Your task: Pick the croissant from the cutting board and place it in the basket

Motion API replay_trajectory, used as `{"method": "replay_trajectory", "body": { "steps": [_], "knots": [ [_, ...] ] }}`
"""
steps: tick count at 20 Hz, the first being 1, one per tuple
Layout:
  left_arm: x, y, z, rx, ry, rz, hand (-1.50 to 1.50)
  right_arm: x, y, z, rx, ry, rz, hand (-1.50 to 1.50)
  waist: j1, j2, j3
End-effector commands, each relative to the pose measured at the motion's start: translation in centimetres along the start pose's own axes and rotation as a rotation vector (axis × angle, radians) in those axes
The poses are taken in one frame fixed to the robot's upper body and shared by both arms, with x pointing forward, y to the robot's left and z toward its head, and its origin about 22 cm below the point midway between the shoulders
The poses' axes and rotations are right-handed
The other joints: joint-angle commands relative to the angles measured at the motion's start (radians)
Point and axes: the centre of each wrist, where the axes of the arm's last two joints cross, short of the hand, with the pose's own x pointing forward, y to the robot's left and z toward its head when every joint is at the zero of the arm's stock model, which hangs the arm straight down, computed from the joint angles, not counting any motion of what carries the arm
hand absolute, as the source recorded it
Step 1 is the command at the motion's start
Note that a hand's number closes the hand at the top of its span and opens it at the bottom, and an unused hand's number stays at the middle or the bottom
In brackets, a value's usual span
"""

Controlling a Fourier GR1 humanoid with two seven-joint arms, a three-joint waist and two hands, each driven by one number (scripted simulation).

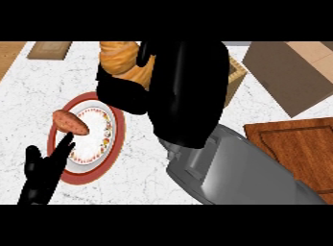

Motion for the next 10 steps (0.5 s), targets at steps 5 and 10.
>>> {"method": "replay_trajectory", "body": {
  "steps": [5,10],
  "knots": [
    [-1.2,-1.7,-0.7,-0.008,0.056,0.015,0.00,0.0,2.2,-2.3,0.029,0.265,0.016,1.50,0.000,0.016,-0.008],
    [-1.7,0.6,0.6,-0.001,0.062,-0.001,0.00,-2.6,2.1,-3.8,0.038,0.333,-0.077,1.50,-0.001,0.015,-0.006]
  ]
}}
